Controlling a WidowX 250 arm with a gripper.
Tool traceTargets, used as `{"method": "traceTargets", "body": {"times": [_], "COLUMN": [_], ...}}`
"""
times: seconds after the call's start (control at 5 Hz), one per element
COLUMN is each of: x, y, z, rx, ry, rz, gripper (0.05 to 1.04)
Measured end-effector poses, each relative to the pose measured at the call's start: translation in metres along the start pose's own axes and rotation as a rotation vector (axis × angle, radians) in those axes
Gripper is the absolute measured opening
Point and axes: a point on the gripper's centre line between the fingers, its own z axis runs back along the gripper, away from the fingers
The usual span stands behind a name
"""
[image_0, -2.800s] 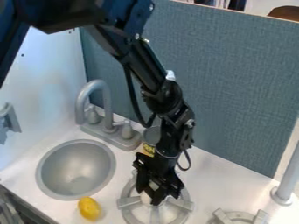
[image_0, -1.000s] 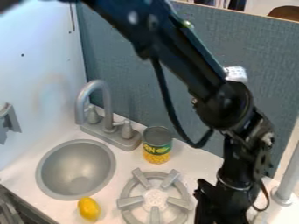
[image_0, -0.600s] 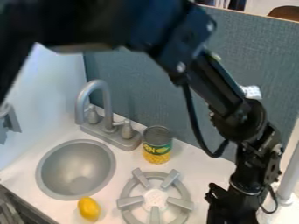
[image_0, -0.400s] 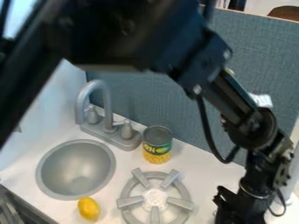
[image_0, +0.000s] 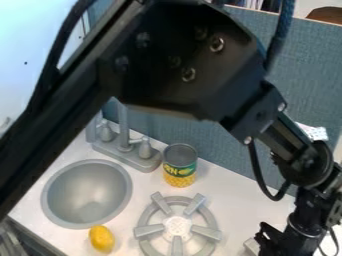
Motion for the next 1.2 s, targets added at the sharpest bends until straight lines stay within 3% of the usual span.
{"method": "traceTargets", "body": {"times": [0.2, 0.4, 0.6, 0.8, 1.0, 1.2], "x": [0.006, 0.007, -0.005, -0.016, -0.034, -0.055], "y": [0.001, 0.001, 0.008, 0.017, 0.026, 0.045], "z": [-0.003, -0.004, -0.003, 0.037, 0.065, 0.088], "rx": [0.005, -0.007, -0.050, -0.111, -0.143, -0.109], "ry": [0.009, -0.008, -0.012, -0.122, -0.188, -0.223], "rz": [0.011, 0.033, 0.072, 0.115, 0.129, 0.130], "gripper": [0.660, 0.956, 1.007, 1.001, 1.001, 1.001]}}
